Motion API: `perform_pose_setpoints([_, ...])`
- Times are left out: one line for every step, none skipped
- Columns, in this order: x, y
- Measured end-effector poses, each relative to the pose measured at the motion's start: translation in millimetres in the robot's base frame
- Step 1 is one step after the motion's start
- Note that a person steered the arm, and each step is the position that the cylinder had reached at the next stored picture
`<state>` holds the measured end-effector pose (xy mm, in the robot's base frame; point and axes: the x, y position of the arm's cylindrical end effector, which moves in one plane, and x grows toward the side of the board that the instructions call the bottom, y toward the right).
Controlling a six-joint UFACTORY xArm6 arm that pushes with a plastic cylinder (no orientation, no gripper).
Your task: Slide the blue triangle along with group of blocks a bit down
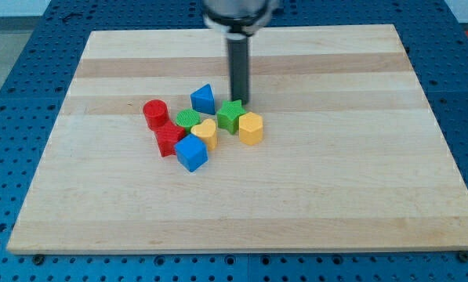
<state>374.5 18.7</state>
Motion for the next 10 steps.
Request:
perform_pose_setpoints([-30, 12])
perform_pose_setpoints([-64, -23])
perform_pose_setpoints([-67, -56])
perform_pose_setpoints([-49, -80])
perform_pose_setpoints([-44, -93])
perform_pose_setpoints([-17, -70])
perform_pose_setpoints([-7, -70])
perform_pose_setpoints([-6, -70])
perform_pose_setpoints([-2, -72])
perform_pose_setpoints([8, -83])
